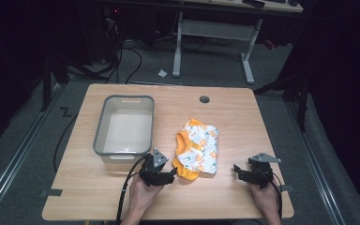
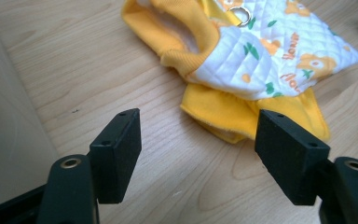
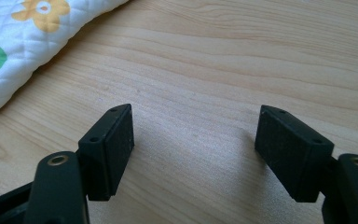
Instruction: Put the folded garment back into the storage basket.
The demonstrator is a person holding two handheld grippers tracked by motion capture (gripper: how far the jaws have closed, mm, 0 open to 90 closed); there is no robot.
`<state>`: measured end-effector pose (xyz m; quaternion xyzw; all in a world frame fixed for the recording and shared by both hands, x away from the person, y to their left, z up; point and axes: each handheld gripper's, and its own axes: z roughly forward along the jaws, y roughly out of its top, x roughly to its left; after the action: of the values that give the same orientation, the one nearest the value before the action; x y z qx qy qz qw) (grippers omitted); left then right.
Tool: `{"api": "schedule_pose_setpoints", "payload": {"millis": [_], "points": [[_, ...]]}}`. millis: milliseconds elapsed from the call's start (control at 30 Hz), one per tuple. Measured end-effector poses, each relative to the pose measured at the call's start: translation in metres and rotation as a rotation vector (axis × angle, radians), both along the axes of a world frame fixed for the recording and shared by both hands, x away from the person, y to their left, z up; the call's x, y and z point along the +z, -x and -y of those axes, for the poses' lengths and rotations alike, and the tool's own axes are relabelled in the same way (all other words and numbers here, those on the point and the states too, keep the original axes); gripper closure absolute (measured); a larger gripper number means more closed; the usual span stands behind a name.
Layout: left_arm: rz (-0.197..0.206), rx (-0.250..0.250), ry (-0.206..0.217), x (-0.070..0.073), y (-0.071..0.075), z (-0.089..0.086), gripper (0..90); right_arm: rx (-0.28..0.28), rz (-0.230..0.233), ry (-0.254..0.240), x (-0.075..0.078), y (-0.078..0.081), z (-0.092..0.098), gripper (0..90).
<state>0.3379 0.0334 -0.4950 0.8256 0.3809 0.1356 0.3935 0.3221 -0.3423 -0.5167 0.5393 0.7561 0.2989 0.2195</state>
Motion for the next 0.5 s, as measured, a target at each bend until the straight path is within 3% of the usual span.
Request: {"api": "schedule_pose_setpoints", "payload": {"millis": [500], "points": [[0.010, -0.052, -0.005, 0.015, -0.009, 0.019, 28.8, 0.000, 0.000, 0.000, 0.000, 0.000, 0.000, 28.5]]}}
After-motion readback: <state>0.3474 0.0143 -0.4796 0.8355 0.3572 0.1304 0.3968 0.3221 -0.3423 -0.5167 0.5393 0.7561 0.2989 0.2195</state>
